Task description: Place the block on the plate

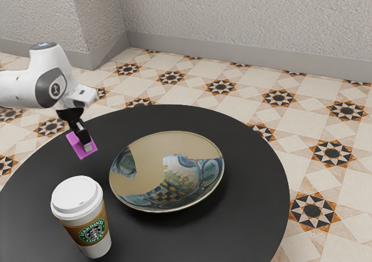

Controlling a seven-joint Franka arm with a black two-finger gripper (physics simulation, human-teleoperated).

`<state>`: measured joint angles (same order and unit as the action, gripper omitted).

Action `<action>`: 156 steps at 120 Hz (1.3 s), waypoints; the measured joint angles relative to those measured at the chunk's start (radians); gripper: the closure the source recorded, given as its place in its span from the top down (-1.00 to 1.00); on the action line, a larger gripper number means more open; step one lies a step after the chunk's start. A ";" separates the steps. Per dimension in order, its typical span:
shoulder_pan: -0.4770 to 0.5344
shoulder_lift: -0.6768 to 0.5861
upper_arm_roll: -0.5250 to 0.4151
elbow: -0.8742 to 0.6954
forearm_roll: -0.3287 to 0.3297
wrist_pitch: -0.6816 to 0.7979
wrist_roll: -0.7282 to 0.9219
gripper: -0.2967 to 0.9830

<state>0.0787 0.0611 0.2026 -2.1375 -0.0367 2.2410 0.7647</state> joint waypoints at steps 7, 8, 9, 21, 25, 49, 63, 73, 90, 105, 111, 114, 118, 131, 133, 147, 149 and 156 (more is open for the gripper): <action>-0.013 -0.020 0.000 0.005 -0.001 -0.027 0.001 0.10; -0.016 -0.021 0.000 0.006 -0.001 -0.031 0.002 0.10; -0.018 -0.022 0.000 0.007 -0.001 -0.034 0.002 0.10; -0.063 -0.021 -0.002 0.037 -0.003 -0.072 0.002 0.10; -0.081 -0.013 -0.006 0.053 -0.004 -0.084 0.002 0.10; -0.222 0.098 -0.026 0.167 -0.026 -0.143 0.004 0.11; -0.258 0.145 -0.048 0.204 -0.045 -0.166 0.004 0.11; -0.277 0.178 -0.053 0.228 -0.057 -0.175 0.004 0.11; -0.304 0.285 -0.068 0.332 -0.070 -0.185 0.005 0.11; -0.315 0.353 -0.069 0.363 -0.072 -0.185 0.005 0.11; -0.316 0.370 -0.069 0.365 -0.071 -0.183 0.004 0.12; -0.316 0.375 -0.069 0.366 -0.071 -0.182 0.004 0.12; -0.316 0.380 -0.068 0.366 -0.070 -0.182 0.004 0.12; -0.316 0.390 -0.068 0.363 -0.073 -0.181 0.005 0.26; -0.316 0.391 -0.068 0.363 -0.073 -0.181 0.005 0.28; -0.317 0.390 -0.067 0.362 -0.075 -0.181 0.006 0.39; -0.316 0.387 -0.067 0.362 -0.076 -0.181 0.006 0.40; -0.317 0.369 -0.066 0.361 -0.076 -0.183 0.007 0.43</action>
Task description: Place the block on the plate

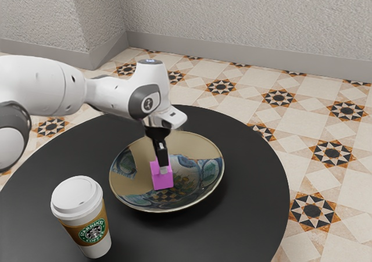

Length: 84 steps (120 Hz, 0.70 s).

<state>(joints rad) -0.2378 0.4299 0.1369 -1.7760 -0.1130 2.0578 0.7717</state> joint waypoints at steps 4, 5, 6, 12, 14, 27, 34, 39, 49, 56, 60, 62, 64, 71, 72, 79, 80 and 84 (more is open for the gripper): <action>0.000 -0.015 0.000 0.000 -0.001 -0.002 0.000 0.45; 0.001 -0.019 0.001 -0.001 -0.001 -0.003 0.000 0.45; 0.001 -0.023 0.001 -0.001 -0.001 -0.004 0.001 0.45; 0.001 -0.051 0.001 -0.002 -0.002 -0.009 0.001 0.47; 0.002 -0.062 0.002 -0.002 -0.003 -0.013 0.000 0.48; 0.008 -0.115 0.019 0.000 -0.003 -0.043 -0.017 0.50; 0.009 -0.150 0.044 0.001 0.000 -0.062 -0.040 0.51; 0.010 -0.181 0.056 0.003 0.002 -0.082 -0.062 0.51; 0.010 -0.230 0.082 0.045 0.006 -0.135 -0.107 0.52; 0.012 -0.249 0.092 0.090 0.008 -0.178 -0.136 0.52; 0.012 -0.266 0.095 0.103 0.011 -0.200 -0.152 0.53; 0.011 -0.273 0.095 0.113 0.015 -0.211 -0.161 0.53; 0.011 -0.278 0.096 0.123 0.020 -0.224 -0.169 0.53; 0.010 -0.295 0.097 0.154 0.035 -0.266 -0.197 0.53; 0.010 -0.298 0.097 0.156 0.036 -0.272 -0.200 0.53; 0.009 -0.320 0.098 0.174 0.051 -0.305 -0.225 0.53; 0.009 -0.323 0.098 0.176 0.053 -0.309 -0.228 0.53; 0.009 -0.334 0.098 0.180 0.060 -0.323 -0.241 0.53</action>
<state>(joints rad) -0.2291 0.0954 0.2346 -1.5959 -0.0533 1.7348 0.5307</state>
